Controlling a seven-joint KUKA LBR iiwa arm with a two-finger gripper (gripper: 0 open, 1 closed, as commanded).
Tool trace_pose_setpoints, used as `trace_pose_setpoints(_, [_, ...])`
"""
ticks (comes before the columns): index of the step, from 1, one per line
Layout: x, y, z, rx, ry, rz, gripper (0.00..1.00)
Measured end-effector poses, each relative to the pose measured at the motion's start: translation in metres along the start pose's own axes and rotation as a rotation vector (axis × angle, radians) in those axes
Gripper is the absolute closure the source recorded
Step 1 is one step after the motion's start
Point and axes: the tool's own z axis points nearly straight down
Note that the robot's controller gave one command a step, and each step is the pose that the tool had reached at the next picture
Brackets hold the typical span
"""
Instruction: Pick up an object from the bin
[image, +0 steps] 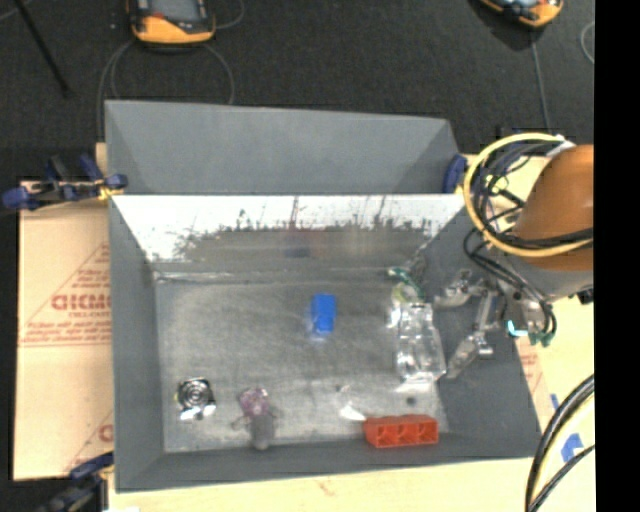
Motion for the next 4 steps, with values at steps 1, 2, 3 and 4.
trace_pose_setpoints(1, [0.002,-0.022,0.118,-0.001,-0.017,-0.313,0.00])
trace_pose_setpoints(2, [0.000,-0.022,0.115,0.003,-0.023,-0.322,1.00])
trace_pose_setpoints(3, [0.004,-0.017,0.043,0.006,-0.015,-0.328,1.00])
trace_pose_setpoints(4, [-0.004,0.023,-0.019,0.001,-0.010,-0.317,1.00])
